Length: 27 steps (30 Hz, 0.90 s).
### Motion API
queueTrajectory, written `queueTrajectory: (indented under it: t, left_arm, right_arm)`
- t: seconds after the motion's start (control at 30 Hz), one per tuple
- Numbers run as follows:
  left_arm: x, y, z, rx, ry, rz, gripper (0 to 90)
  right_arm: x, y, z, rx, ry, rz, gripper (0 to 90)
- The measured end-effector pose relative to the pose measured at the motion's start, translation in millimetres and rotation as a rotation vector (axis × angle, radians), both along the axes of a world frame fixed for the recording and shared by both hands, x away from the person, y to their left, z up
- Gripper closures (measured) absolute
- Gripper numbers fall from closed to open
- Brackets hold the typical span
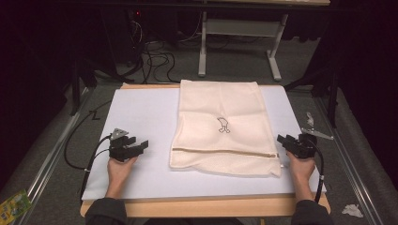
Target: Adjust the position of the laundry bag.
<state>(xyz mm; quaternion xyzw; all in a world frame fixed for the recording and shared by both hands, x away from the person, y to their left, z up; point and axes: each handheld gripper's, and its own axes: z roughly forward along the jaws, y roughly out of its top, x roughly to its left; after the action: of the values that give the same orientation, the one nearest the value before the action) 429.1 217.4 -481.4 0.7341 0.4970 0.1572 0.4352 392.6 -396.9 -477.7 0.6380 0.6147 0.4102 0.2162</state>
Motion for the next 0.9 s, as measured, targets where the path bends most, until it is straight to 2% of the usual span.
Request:
queueTrajectory:
  t: [0.13, 0.23, 0.3, 0.33, 0.37, 0.43, 0.57, 0.6, 0.63, 0.73, 0.83, 0.9]
  left_arm:
    - [2.0, -12.4, 1.0, -0.007, 0.009, -0.020, 37.1]
    - [3.3, -20.1, 2.3, -0.006, 0.012, -0.032, 37.3]
    - [3.5, -30.8, 4.4, 0.037, 0.009, -0.056, 37.6]
    - [3.1, -43.2, 7.7, 0.068, 0.004, -0.088, 37.7]
    - [2.5, -48.5, 9.4, 0.060, 0.000, -0.106, 37.6]
    - [2.7, -54.6, 11.2, 0.019, 0.020, -0.115, 37.2]
    - [6.5, -61.4, 7.4, 0.017, 0.062, -0.107, 35.4]
    - [7.1, -62.7, 6.5, 0.011, 0.072, -0.106, 34.2]
    - [7.2, -64.2, 6.6, 0.017, 0.077, -0.108, 33.7]
    - [4.3, -73.7, 10.6, 0.057, 0.053, -0.128, 32.7]
    - [5.7, -83.7, 14.4, 0.066, 0.057, -0.148, 32.0]
    - [7.3, -88.5, 16.2, 0.053, 0.066, -0.156, 31.5]
  right_arm:
    - [0.6, 0.1, 1.9, -0.006, 0.027, 0.008, 58.2]
    - [-0.6, 1.8, 6.5, -0.043, 0.026, 0.023, 60.1]
    - [-1.6, 2.9, 8.2, -0.051, 0.027, 0.025, 60.3]
    - [-2.7, 3.1, 10.1, -0.053, 0.040, 0.048, 60.3]
    - [-3.1, 3.1, 10.8, -0.056, 0.048, 0.057, 60.3]
    - [-4.3, 2.5, 10.6, -0.037, 0.069, 0.063, 59.6]
    - [-4.7, 2.5, 11.2, 0.013, 0.099, 0.072, 58.3]
    - [-4.2, 3.9, 11.7, 0.003, 0.108, 0.076, 57.6]
    - [-4.0, 5.4, 12.2, -0.009, 0.117, 0.081, 57.2]
    - [-3.8, 8.7, 14.5, -0.024, 0.124, 0.096, 55.8]
    - [-3.5, 11.2, 16.5, -0.032, 0.143, 0.107, 53.8]
    - [-2.7, 13.0, 17.6, -0.030, 0.158, 0.112, 52.1]
